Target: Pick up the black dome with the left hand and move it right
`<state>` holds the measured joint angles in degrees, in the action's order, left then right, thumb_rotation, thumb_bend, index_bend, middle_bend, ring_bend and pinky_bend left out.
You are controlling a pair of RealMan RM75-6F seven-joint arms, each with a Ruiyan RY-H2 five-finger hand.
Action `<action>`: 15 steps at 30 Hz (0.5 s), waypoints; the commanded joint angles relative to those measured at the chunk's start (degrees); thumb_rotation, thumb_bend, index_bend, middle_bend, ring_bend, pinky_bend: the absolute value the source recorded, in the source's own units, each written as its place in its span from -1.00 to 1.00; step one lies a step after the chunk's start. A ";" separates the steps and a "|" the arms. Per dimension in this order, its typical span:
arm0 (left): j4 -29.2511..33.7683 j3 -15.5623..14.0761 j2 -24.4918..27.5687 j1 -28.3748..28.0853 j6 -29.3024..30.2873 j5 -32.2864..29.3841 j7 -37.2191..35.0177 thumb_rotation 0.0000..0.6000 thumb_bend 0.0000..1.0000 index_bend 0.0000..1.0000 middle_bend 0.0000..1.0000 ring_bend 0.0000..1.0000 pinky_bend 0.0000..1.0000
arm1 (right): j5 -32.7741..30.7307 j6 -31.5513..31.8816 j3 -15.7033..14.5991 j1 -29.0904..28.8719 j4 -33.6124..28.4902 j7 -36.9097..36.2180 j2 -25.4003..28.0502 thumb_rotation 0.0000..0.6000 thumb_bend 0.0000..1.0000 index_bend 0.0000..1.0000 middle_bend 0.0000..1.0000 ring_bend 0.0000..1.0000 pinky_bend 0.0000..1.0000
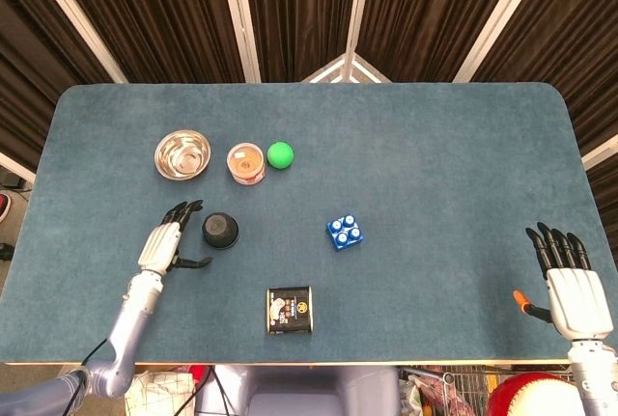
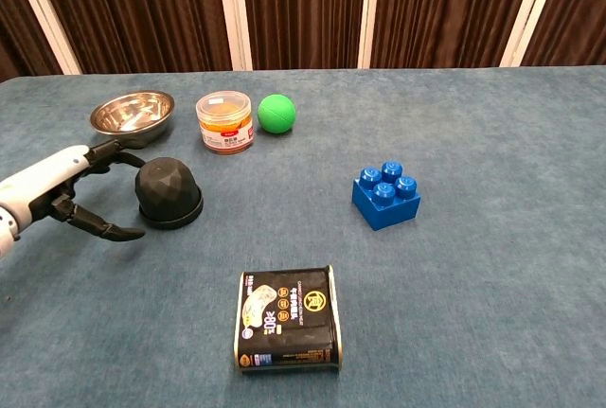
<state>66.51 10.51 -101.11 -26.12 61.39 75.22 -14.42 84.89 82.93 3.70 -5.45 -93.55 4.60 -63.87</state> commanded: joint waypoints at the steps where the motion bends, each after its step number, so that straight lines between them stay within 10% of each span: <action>1: -0.36 0.00 -0.53 -0.41 0.21 0.50 -0.62 1.00 -0.63 -0.82 -0.69 -1.00 -1.00 | 0.08 0.08 0.05 -0.05 0.10 -0.01 -0.14 1.00 -0.54 -1.00 -1.00 -1.00 -1.00; 15: -3.58 0.22 -3.44 -1.71 -1.23 -1.11 0.57 1.00 -0.63 -0.82 -0.65 -1.00 -1.00 | 0.39 0.46 -0.13 0.25 -0.04 -0.77 0.69 1.00 -0.53 -1.00 -1.00 -1.00 -1.00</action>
<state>62.99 10.72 -104.47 -27.77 60.17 74.13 -13.84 85.26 83.37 3.59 -5.22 -93.60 3.81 -63.17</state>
